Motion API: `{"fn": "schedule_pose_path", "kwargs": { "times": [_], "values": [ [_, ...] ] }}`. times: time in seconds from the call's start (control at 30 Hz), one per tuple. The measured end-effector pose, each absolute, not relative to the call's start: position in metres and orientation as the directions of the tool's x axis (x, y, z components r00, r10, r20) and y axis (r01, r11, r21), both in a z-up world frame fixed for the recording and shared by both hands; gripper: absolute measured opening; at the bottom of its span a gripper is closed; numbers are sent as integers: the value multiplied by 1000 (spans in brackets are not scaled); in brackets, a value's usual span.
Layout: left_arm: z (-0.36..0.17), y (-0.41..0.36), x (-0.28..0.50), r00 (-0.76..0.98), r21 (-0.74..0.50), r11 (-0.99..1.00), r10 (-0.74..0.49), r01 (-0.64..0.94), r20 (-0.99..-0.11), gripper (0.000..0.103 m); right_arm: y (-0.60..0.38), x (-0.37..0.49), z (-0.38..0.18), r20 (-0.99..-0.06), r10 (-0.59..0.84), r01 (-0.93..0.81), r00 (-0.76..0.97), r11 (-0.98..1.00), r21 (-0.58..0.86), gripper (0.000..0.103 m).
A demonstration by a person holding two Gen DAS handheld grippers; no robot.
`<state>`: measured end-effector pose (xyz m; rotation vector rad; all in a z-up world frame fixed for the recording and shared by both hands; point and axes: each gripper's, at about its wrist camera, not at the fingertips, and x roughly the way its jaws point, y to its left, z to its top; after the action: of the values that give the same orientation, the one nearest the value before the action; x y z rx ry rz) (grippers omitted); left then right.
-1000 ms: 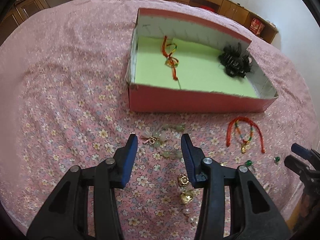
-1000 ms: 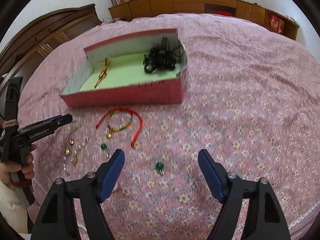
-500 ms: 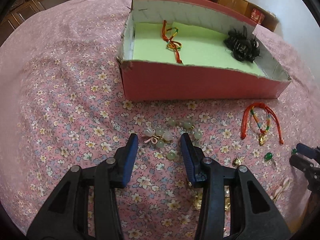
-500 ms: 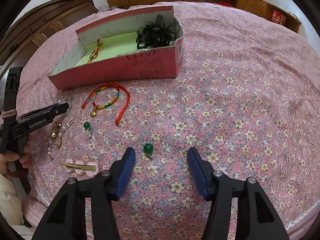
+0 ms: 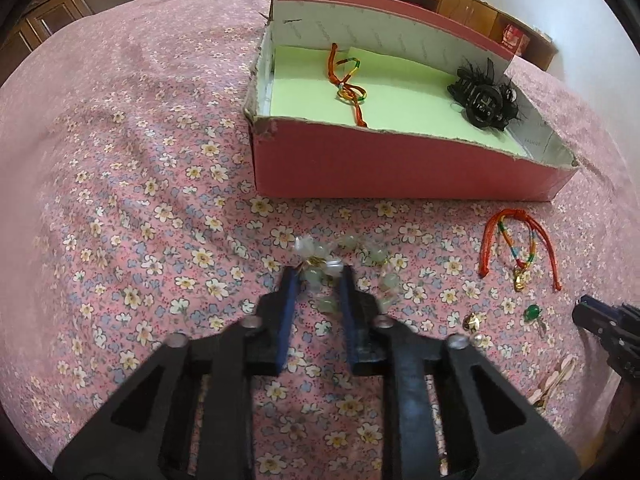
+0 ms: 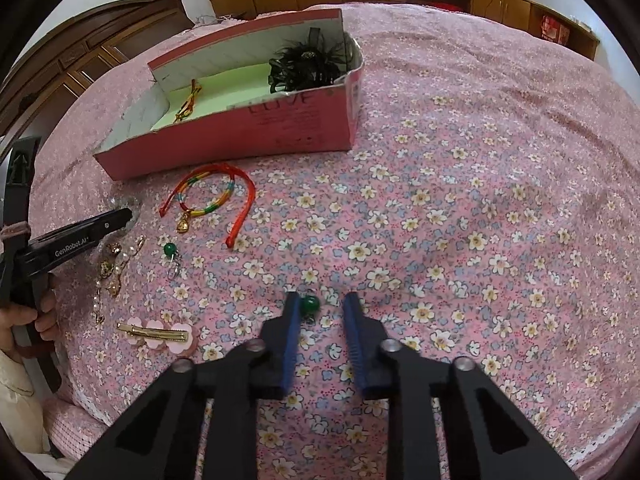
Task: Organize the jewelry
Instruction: 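Close the right tool on the green bead earring, then carry the jade bracelet into the box with the left tool while the right tool drops the green earring there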
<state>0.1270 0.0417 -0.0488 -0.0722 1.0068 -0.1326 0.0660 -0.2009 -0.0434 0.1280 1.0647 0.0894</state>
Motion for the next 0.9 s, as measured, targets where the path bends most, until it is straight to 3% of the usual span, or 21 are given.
{"fn": "schedule_pose_path", "kwargs": {
  "times": [0.07, 0.9],
  "values": [
    [-47, 44, 124, 529, -138, 988, -156, 74, -834, 2, -202, 63, -42, -862, 143, -12, 486, 988, 157, 12],
    [33, 60, 61, 655, -197, 974, -222, 113, -722, 1, -197, 42, 6, -738, 215, -56, 640, 971, 234, 11]
  ]
}}
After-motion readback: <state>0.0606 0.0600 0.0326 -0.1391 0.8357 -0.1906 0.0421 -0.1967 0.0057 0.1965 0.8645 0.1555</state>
